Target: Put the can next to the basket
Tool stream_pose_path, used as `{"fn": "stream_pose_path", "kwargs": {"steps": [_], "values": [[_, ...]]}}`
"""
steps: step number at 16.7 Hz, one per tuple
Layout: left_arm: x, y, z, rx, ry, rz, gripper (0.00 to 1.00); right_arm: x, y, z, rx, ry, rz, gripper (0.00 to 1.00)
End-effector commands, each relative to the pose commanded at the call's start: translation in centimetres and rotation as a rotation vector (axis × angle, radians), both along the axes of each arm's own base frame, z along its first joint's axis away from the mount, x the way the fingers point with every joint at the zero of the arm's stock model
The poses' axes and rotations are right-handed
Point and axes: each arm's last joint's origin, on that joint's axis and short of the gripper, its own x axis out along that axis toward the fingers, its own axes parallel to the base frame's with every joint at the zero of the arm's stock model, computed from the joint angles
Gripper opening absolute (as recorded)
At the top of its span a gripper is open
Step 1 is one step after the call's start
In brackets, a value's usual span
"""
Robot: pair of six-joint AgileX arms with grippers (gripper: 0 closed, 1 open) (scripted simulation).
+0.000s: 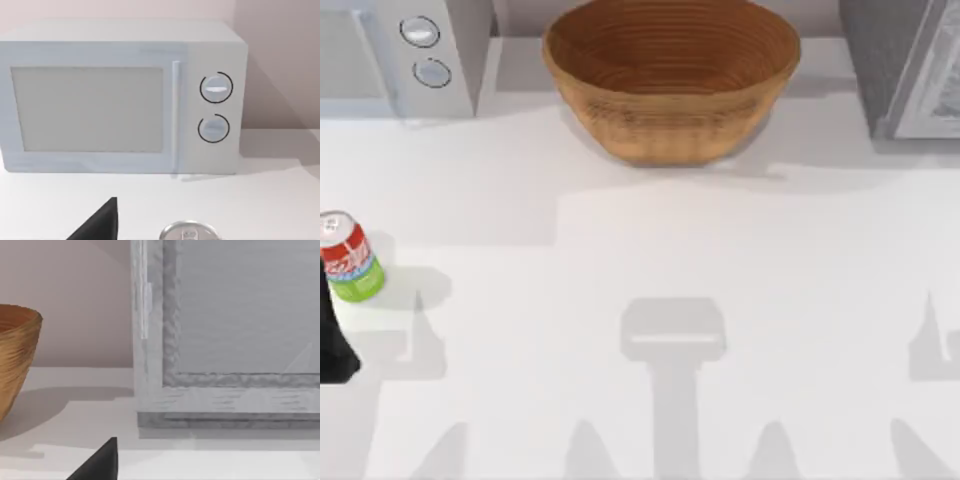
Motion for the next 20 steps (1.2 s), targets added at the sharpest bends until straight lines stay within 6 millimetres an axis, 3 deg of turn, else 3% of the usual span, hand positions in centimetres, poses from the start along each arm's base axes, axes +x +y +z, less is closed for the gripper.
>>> {"fn": "stream_pose_path", "kwargs": {"steps": [6, 11, 15, 20], "values": [[0.2, -0.1, 1.4, 0.071, 0.083, -0.019, 1.0, 0.0, 0.0, 0.0, 0.0, 0.0, 0.0, 1.0], [2.1, -0.2, 4.9, 0.26, 0.379, -0.074, 1.0, 0.0, 0.0, 0.0, 0.0, 0.0, 0.0, 1.0], [6.0, -0.2, 6.8, 0.428, 0.747, -0.178, 1.0, 0.0, 0.0, 0.0, 0.0, 0.0, 0.0, 1.0], [13.5, 0.0, 7.1, 0.581, 1.203, -0.385, 1.0, 0.0, 0.0, 0.0, 0.0, 0.0, 0.0, 1.0]]}}
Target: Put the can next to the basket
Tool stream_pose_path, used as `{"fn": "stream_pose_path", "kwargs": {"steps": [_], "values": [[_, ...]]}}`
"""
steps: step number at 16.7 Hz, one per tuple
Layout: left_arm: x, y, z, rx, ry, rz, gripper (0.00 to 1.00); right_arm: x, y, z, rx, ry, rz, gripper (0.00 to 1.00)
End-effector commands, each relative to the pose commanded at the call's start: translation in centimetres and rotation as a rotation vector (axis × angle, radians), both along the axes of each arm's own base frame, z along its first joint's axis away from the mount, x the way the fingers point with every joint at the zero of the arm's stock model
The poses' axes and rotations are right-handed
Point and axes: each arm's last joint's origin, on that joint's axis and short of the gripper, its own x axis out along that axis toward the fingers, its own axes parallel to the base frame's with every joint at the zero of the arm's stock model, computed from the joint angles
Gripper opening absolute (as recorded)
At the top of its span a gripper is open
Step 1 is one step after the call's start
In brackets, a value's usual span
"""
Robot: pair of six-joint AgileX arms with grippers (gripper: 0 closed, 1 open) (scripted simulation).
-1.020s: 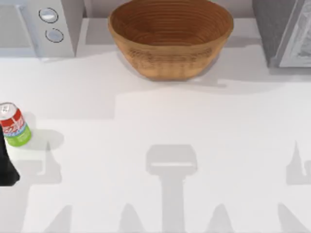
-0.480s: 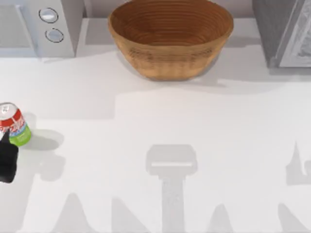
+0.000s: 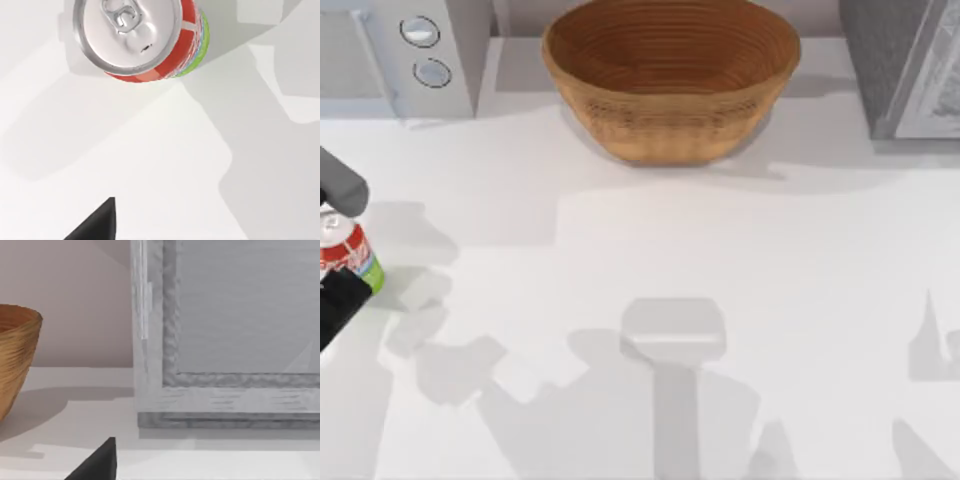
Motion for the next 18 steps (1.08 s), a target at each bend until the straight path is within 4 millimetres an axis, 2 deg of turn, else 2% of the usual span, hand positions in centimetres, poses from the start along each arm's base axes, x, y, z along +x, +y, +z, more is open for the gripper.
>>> {"fn": "stream_pose_path", "kwargs": {"steps": [5, 9, 12, 18], "values": [[7.8, 0.5, -0.8, 0.023, 0.28, -0.116, 1.0, 0.0, 0.0, 0.0, 0.0, 0.0, 0.0, 1.0], [12.0, 0.9, -1.1, 0.008, 0.332, -0.151, 1.0, 0.0, 0.0, 0.0, 0.0, 0.0, 0.0, 1.0], [13.0, 1.1, -1.1, 0.001, 0.332, -0.155, 1.0, 0.0, 0.0, 0.0, 0.0, 0.0, 0.0, 1.0], [12.9, 1.0, -1.6, 0.001, 0.332, -0.156, 1.0, 0.0, 0.0, 0.0, 0.0, 0.0, 0.0, 1.0]]}}
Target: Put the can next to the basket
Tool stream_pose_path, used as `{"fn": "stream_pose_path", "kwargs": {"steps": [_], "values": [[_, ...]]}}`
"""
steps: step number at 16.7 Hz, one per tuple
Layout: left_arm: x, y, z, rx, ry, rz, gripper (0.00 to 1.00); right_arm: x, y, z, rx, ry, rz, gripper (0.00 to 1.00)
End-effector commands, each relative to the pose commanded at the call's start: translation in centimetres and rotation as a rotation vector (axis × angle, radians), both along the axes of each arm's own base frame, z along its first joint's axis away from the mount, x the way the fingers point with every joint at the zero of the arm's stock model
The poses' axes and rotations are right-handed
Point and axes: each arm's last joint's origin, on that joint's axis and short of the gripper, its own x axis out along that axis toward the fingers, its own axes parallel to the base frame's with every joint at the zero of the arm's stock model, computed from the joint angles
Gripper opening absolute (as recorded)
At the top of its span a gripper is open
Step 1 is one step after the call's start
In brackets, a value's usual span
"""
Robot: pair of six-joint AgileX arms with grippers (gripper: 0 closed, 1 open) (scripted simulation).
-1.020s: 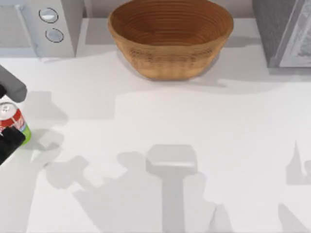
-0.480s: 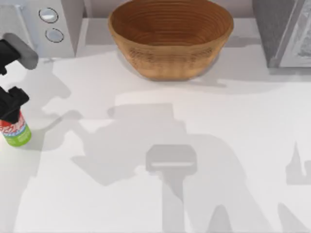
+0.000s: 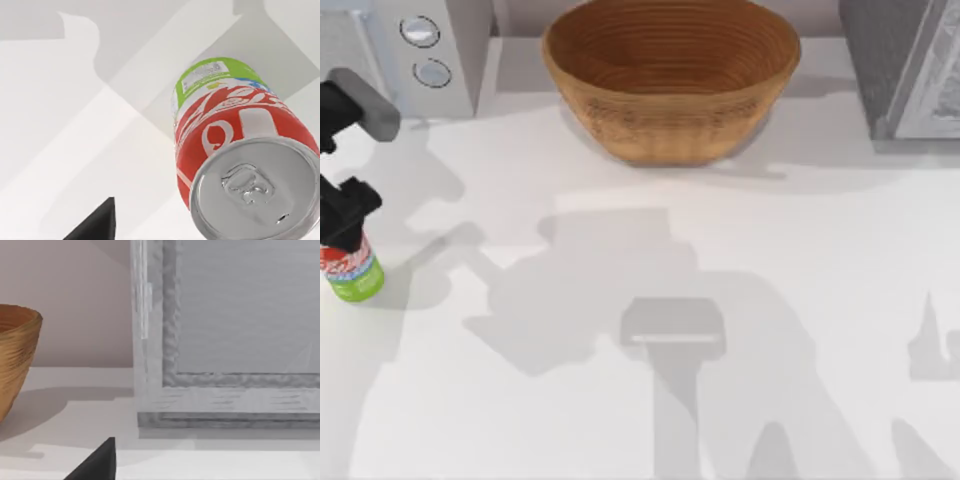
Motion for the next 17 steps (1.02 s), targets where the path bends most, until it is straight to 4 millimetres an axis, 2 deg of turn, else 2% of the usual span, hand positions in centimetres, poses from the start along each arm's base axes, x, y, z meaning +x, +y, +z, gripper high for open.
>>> {"fn": "stream_pose_path", "kwargs": {"steps": [6, 11, 17], "values": [[0.1, 0.1, -4.9, 0.0, -0.003, 0.001, 1.0, 0.0, 0.0, 0.0, 0.0, 0.0, 0.0, 1.0], [0.0, 0.1, -5.5, 0.0, 0.0, 0.001, 1.0, 0.0, 0.0, 0.0, 0.0, 0.0, 0.0, 1.0], [0.0, 0.1, -5.5, 0.0, 0.0, 0.001, 0.55, 0.0, 0.0, 0.0, 0.0, 0.0, 0.0, 1.0]]}}
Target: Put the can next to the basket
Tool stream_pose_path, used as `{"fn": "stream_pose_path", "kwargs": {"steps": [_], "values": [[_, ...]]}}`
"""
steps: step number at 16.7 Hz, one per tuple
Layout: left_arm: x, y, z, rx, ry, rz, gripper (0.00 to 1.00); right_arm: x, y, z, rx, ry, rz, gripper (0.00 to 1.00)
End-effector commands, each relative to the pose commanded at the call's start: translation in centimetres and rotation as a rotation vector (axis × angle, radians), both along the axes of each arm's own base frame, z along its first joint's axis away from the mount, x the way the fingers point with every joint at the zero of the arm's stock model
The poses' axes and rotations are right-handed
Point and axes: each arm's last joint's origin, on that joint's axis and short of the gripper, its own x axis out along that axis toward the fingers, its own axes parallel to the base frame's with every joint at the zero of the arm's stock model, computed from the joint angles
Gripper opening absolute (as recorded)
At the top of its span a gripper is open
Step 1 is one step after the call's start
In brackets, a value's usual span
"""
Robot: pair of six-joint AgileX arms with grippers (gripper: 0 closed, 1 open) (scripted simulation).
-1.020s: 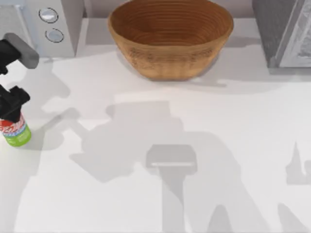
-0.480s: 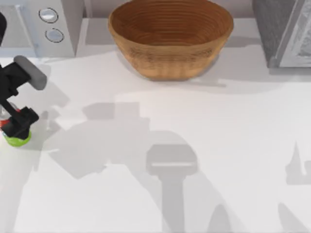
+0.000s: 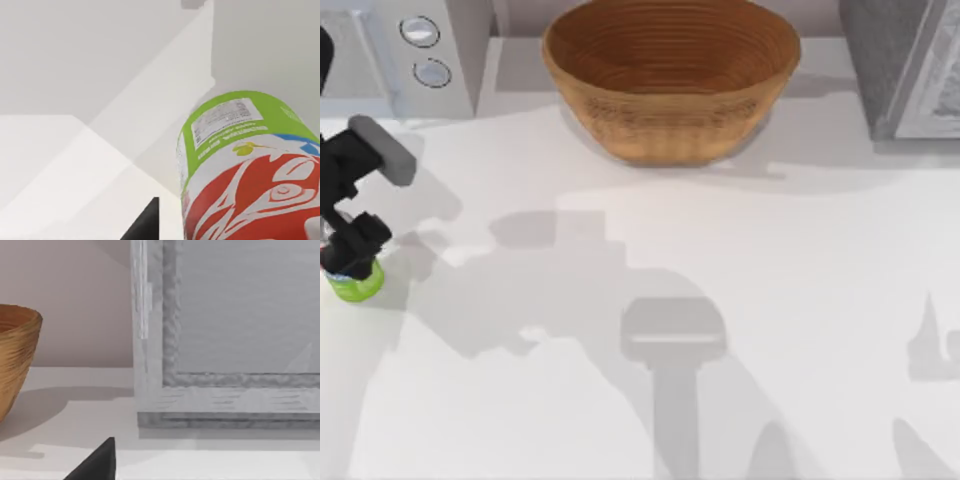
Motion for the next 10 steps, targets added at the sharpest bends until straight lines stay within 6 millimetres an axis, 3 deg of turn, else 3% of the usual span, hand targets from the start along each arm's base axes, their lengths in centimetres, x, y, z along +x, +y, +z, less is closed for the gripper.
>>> {"fn": "stream_pose_path", "kwargs": {"steps": [7, 10], "values": [[0.0, 0.0, 0.0, 0.0, 0.0, 0.0, 0.02, 0.0, 0.0, 0.0, 0.0, 0.0, 0.0, 1.0], [0.0, 0.0, 0.0, 0.0, 0.0, 0.0, 0.0, 0.0, 0.0, 0.0, 0.0, 0.0, 0.0, 1.0]]}}
